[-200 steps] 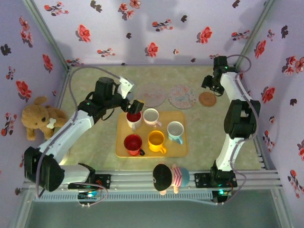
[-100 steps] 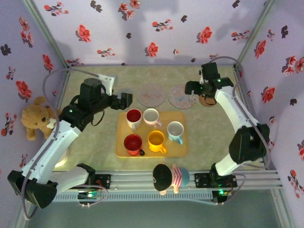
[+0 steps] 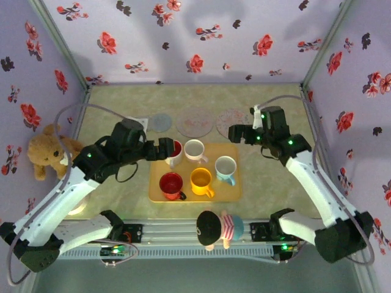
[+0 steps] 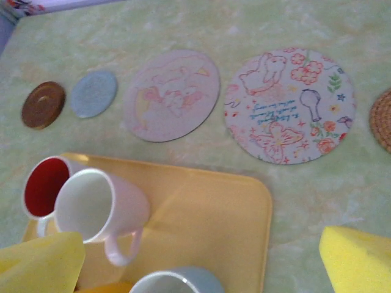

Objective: Place the cup by the coaster

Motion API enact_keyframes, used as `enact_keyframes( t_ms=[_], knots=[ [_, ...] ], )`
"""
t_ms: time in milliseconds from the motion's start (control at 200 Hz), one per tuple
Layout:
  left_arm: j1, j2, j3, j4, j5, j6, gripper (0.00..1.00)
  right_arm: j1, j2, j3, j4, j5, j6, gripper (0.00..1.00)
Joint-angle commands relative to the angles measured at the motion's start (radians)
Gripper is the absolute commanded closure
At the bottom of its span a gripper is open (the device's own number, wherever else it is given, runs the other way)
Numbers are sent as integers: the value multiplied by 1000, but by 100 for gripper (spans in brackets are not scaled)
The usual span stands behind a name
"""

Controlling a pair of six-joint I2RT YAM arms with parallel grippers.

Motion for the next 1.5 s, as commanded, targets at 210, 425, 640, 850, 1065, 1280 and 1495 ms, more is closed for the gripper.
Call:
enact_keyframes(
  t_ms=[210, 425, 640, 850, 1065, 1280, 1495],
  knots=[
    [-186, 73, -14, -200, -47, -372, 1, 104, -199, -105, -23, -118, 21, 0],
    [-282, 86, -96, -279, 34, -466, 2, 116, -221, -119, -71, -283, 65, 0],
    [-338, 69, -197, -222, 79, -572, 4, 133, -248, -141, -126, -293, 68, 0],
    [-350, 126, -274, -84, 121, -633, 5, 133, -253, -96, -254, -203, -13, 0],
    [-360, 202, -269, -84, 142, -603, 2, 133, -295, -126, -221, -207, 17, 0],
    [-360, 254, -263, -90, 132, -611, 1, 133, -353, -130, -233, -151, 7, 0],
    [-321, 297, -272, -59, 148, -569, 1, 133, -349, -121, -224, -144, 6, 0]
  ],
)
